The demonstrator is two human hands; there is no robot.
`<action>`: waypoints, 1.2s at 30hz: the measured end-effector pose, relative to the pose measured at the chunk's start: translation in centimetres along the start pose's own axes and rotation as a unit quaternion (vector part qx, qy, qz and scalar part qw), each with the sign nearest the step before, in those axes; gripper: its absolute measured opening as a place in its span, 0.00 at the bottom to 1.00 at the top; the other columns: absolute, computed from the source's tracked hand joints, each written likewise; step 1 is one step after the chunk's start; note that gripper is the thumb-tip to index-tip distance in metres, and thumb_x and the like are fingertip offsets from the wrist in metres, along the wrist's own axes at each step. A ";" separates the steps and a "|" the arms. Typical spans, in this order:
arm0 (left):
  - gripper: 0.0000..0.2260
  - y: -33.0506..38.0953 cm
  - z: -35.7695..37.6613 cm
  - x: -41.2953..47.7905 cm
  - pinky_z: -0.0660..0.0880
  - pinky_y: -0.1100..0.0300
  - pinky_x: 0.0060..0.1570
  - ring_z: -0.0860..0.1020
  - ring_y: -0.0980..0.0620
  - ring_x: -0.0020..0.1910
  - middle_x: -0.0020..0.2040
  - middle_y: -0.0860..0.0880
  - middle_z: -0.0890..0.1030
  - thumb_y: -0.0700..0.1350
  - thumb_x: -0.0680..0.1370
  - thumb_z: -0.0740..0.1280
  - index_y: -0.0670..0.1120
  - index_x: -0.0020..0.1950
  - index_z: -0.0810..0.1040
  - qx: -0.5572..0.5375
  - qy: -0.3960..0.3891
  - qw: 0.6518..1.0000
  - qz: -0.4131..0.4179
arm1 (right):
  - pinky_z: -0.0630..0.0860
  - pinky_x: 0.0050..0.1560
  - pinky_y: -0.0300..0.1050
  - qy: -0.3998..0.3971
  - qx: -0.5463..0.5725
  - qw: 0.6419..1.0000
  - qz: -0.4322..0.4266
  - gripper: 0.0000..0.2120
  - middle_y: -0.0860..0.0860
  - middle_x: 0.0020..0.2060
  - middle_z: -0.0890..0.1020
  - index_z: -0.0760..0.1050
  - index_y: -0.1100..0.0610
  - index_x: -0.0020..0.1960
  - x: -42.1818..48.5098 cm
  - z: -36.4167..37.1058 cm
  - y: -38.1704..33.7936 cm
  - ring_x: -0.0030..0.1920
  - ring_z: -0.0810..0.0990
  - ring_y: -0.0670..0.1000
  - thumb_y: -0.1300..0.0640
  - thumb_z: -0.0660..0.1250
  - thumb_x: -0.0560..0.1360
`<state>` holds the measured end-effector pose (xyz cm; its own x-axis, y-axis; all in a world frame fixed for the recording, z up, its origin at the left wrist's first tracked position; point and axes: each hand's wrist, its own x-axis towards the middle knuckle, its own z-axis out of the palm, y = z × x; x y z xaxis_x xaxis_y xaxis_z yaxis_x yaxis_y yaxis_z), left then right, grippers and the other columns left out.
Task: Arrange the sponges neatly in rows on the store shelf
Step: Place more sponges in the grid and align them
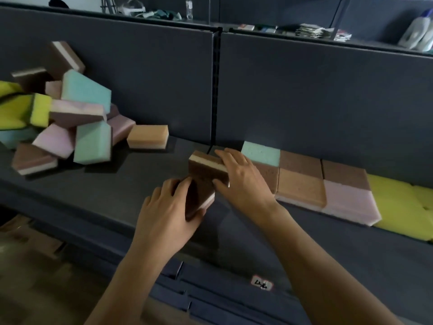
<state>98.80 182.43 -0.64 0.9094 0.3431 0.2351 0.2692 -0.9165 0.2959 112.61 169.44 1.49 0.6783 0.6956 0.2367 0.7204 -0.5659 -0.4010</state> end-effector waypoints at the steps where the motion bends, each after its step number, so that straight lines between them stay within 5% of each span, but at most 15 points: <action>1: 0.30 0.1 0.1 -0.1 0.74 0.51 0.55 0.75 0.47 0.60 0.64 0.48 0.74 0.59 0.71 0.70 0.51 0.70 0.68 -0.003 -0.004 1.000 -0.004 | 0.72 0.67 0.52 -0.009 0.005 1.000 -0.002 0.29 0.54 0.70 0.71 0.62 0.53 0.75 0.4 0.1 0.1 0.67 0.72 0.55 0.54 0.67 0.78; 4: 0.31 0.3 0.3 -0.3 0.74 0.52 0.57 0.74 0.48 0.61 0.64 0.49 0.73 0.59 0.71 0.70 0.52 0.71 0.67 -0.004 -0.013 1.000 -0.009 | 0.77 0.59 0.49 -0.018 0.033 0.999 -0.013 0.25 0.54 0.65 0.74 0.65 0.54 0.74 0.7 0.0 0.1 0.60 0.77 0.54 0.56 0.67 0.78; 16: 0.39 2.3 -0.5 0.4 0.67 0.49 0.66 0.67 0.46 0.70 0.73 0.47 0.66 0.71 0.71 0.59 0.50 0.75 0.58 -0.019 0.002 1.000 -0.006 | 0.76 0.58 0.41 0.098 0.090 0.989 -0.063 0.26 0.50 0.62 0.76 0.68 0.54 0.72 -0.9 -3.8 1.2 0.58 0.77 0.48 0.57 0.70 0.76; 20: 0.38 3.1 -2.2 3.0 0.66 0.56 0.63 0.68 0.47 0.70 0.72 0.46 0.67 0.61 0.71 0.66 0.47 0.76 0.59 -0.089 0.090 0.991 0.047 | 0.75 0.59 0.42 0.101 0.060 0.991 -0.062 0.28 0.49 0.62 0.76 0.68 0.54 0.73 -1.7 -4.9 2.4 0.60 0.76 0.48 0.58 0.72 0.74; 23: 0.38 3.3 -2.3 5.5 0.68 0.52 0.65 0.67 0.47 0.72 0.75 0.46 0.64 0.55 0.72 0.69 0.49 0.78 0.57 -0.096 0.068 0.986 0.115 | 0.77 0.58 0.48 0.107 0.056 0.991 -0.059 0.26 0.48 0.61 0.76 0.70 0.54 0.70 -2.3 -4.9 2.9 0.60 0.76 0.48 0.58 0.72 0.74; 27: 0.29 3.8 -1.5 7.8 0.76 0.50 0.60 0.74 0.50 0.65 0.71 0.52 0.70 0.44 0.72 0.73 0.49 0.72 0.69 -0.112 0.032 0.976 0.183 | 0.75 0.56 0.44 0.108 0.057 0.992 -0.039 0.22 0.48 0.58 0.77 0.73 0.54 0.67 -2.9 -4.7 3.1 0.57 0.77 0.48 0.60 0.71 0.74; 36: 0.19 2.9 -0.5 10.4 0.78 0.55 0.55 0.77 0.55 0.56 0.59 0.54 0.75 0.46 0.72 0.70 0.47 0.62 0.76 -0.153 0.002 0.956 0.252 | 0.71 0.55 0.33 0.111 0.050 0.992 0.018 0.21 0.47 0.56 0.79 0.75 0.55 0.64 -2.7 -4.1 3.6 0.54 0.77 0.44 0.55 0.74 0.73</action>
<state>108.94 183.44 3.11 0.8982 -0.1244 0.4216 -0.3077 -0.8629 0.4010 113.96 163.69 3.02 0.7270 0.5550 0.4044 0.6842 -0.5352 -0.4954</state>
